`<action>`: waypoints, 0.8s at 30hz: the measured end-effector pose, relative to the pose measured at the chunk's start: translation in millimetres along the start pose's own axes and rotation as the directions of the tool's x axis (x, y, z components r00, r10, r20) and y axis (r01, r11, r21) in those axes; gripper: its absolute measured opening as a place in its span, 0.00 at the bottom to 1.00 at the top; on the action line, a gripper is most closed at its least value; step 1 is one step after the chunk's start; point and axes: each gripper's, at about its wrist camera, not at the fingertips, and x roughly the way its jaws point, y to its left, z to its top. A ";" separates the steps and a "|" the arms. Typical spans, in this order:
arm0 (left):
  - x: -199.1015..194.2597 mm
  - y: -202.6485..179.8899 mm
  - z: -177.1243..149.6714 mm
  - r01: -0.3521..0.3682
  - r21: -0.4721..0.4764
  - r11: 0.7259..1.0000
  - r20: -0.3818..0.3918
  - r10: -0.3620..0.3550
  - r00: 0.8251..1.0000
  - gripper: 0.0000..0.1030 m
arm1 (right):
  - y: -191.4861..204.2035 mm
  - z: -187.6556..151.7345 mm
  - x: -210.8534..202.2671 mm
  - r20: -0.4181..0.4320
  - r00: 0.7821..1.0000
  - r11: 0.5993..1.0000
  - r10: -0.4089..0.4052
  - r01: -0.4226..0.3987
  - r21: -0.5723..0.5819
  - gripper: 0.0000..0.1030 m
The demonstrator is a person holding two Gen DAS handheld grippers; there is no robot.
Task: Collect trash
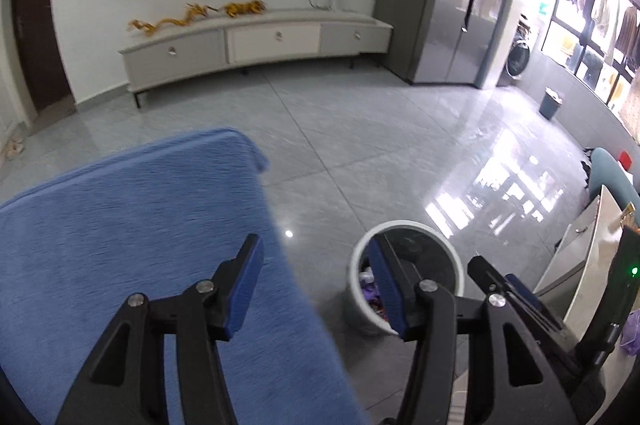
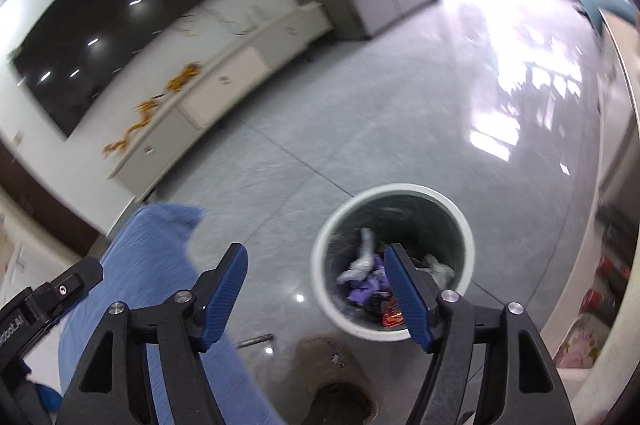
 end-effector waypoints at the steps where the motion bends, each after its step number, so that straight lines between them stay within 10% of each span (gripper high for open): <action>1: -13.1 9.0 -4.4 -0.020 -0.005 1.000 0.017 0.020 1.000 0.54 | 7.2 -4.4 -5.6 0.005 1.000 1.000 0.009 -0.009 -0.025 0.70; 6: -80.9 57.1 -32.1 -0.159 -0.042 0.986 0.120 0.163 0.979 0.59 | 56.0 -29.9 -45.4 0.047 0.996 0.976 0.077 -0.065 -0.209 0.72; 15: -169.3 111.1 -84.8 -0.333 -0.157 0.930 0.299 0.366 0.881 0.70 | 130.7 -81.2 -109.3 0.184 0.969 0.863 0.167 -0.054 -0.503 0.82; 24: -207.9 139.0 -125.4 -0.363 -0.267 0.893 0.364 0.442 0.820 0.84 | 167.5 -123.6 -144.9 0.252 0.931 0.780 0.263 -0.051 -0.623 1.00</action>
